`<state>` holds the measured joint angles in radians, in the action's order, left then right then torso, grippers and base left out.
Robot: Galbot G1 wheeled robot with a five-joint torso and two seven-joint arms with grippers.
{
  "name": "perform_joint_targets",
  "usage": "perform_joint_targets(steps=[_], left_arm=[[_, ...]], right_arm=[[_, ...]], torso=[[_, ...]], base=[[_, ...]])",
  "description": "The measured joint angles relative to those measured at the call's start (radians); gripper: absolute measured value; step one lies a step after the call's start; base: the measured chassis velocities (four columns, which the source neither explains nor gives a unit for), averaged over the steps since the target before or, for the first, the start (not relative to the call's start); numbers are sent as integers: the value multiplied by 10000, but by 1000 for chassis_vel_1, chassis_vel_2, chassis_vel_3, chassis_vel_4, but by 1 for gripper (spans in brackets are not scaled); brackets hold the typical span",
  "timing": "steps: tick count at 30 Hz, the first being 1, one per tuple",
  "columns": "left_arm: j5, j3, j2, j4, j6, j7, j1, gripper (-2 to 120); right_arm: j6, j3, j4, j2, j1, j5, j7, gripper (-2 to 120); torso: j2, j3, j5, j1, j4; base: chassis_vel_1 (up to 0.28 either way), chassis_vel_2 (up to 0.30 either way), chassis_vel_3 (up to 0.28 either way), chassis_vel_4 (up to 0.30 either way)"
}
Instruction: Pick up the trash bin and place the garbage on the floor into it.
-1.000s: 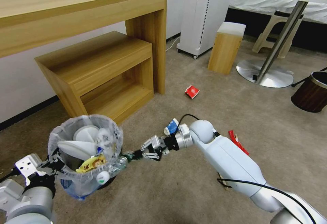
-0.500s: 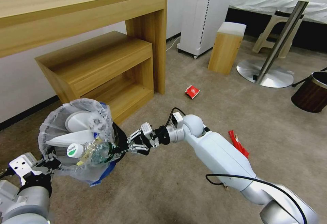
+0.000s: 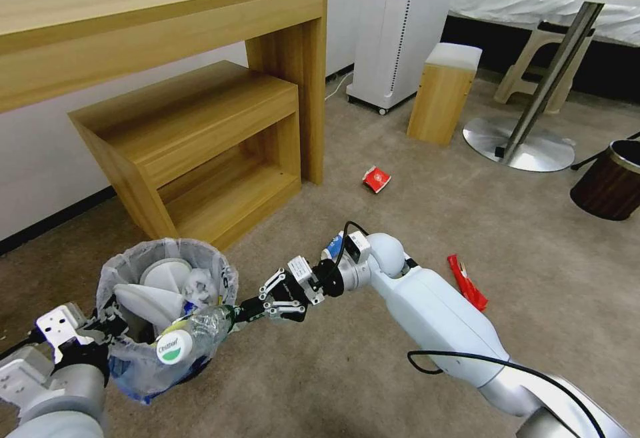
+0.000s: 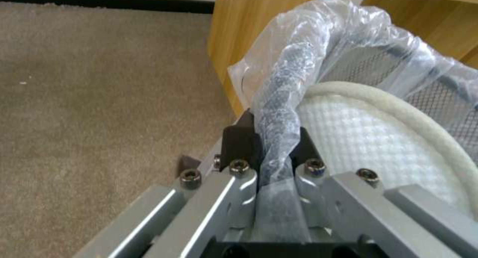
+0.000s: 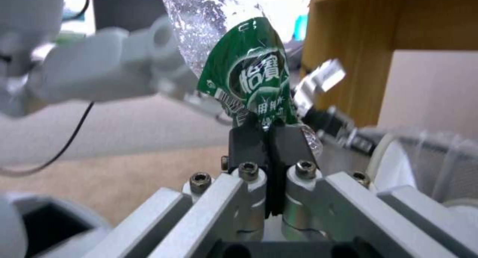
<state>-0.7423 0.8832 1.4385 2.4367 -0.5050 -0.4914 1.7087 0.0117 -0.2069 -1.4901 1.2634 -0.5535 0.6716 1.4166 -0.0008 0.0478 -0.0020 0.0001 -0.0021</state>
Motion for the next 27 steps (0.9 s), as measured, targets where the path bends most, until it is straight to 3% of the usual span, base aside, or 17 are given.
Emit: perform_joint_targets(steps=[4,7,12,21,27], left_arm=[[41,-12,10,-68,36,5,-15,3],[85,-95,66,-70,49,14,-23,3],[97,-126,94,13,63,21,-18,3],[87,-130,108,77,81,21,17,3],[80,-162,115,241,85,21,63,3]], right_arm=[[3,-90,-32,55,28,494,-508,0],[-198,-467,27,175,198,1626,-2895,0],[-303,-562,178,226,317,1650,-4205,0],[-357,-417,317,168,318,1153,-4973,0],[-239,-524,267,144,157,897,-5753,22]], torso=[[0,0,1,0,-1],[0,0,0,0,1],[0,0,0,0,0],[0,0,0,0,-1],[0,0,0,0,-1]], base=[[0,0,0,0],[0,0,0,0],[0,0,0,0],[0,0,0,0],[0,0,0,0]])
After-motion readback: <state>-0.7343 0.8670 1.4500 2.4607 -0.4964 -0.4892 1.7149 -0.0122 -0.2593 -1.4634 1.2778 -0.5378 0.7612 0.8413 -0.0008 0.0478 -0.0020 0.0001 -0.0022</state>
